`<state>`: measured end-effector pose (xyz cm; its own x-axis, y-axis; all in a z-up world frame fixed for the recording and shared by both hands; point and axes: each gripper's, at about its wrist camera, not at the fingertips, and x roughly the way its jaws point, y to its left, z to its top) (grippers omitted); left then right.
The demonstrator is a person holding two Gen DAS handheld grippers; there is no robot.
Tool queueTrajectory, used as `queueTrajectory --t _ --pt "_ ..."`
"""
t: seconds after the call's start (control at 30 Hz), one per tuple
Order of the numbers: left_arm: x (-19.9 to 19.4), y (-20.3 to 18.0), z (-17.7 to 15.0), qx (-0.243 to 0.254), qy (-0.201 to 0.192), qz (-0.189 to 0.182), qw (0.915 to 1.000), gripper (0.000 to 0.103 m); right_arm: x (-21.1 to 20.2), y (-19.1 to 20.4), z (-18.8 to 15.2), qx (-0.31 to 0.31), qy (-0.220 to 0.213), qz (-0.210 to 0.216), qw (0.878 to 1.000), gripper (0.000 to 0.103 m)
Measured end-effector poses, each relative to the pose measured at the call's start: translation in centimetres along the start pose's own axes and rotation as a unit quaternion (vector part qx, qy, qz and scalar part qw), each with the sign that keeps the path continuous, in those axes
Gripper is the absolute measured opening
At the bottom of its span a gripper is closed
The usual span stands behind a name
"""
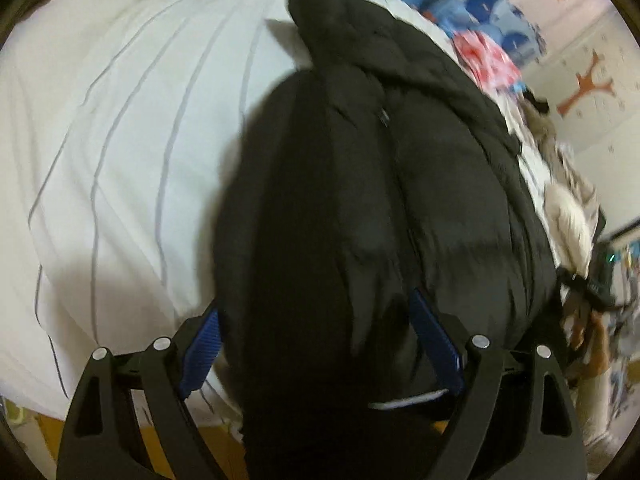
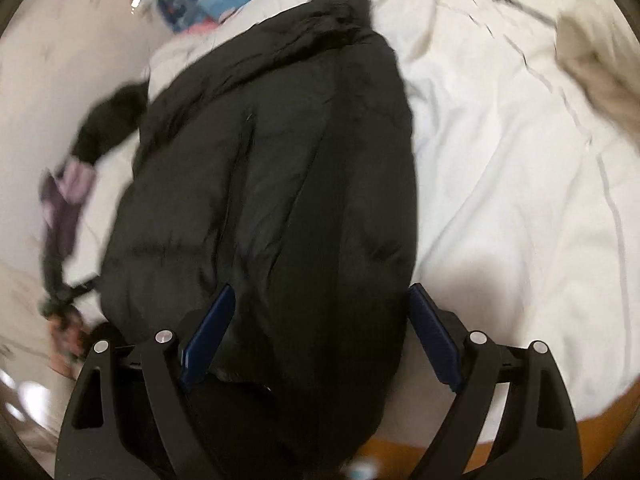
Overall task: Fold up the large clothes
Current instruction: 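Grasp the folded black jacket edge with both tools and lift it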
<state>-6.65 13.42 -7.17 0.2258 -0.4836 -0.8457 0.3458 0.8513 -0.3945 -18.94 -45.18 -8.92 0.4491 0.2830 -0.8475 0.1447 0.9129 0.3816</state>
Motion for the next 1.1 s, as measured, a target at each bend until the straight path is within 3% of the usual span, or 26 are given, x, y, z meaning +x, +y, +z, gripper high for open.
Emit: queueTrajectory --t 0.23,0.33,0.53,0.93,1.0,1.03,1.1 --pt "0.2 -2.0 -0.4 0.014 0.002 0.007 0.9999 0.088 -1.4 3.7 -1.9 -0.077 -0.014 -0.087 0.993 0.084" --pt "0.7 -2.4 -0.5 0.017 0.005 0.011 0.9998 0.088 -1.4 5.5 -3.0 -0.132 -0.029 -0.162 0.978 0.084" --pt "1.4 -2.4 -0.1 0.008 0.006 0.01 0.9999 0.089 -1.9 7.3 -3.7 -0.177 -0.058 -0.215 0.959 0.084" --pt "1.8 -2.2 0.0 0.001 0.008 0.008 0.9999 0.091 -1.8 8.5 -3.2 -0.242 -0.095 -0.278 0.925 0.084" --pt "1.8 -2.2 0.0 0.0 0.008 0.008 0.9999 0.091 -2.0 8.6 -3.3 -0.244 -0.097 -0.27 0.926 0.084" --pt "1.8 -2.2 0.0 0.0 0.008 0.007 0.9999 0.091 -2.1 8.4 -3.0 -0.237 -0.094 -0.253 0.933 0.084" --pt "1.7 -2.1 -0.1 -0.003 0.004 0.003 1.0 0.091 -2.5 7.2 -2.4 -0.194 -0.078 -0.175 0.962 0.086"
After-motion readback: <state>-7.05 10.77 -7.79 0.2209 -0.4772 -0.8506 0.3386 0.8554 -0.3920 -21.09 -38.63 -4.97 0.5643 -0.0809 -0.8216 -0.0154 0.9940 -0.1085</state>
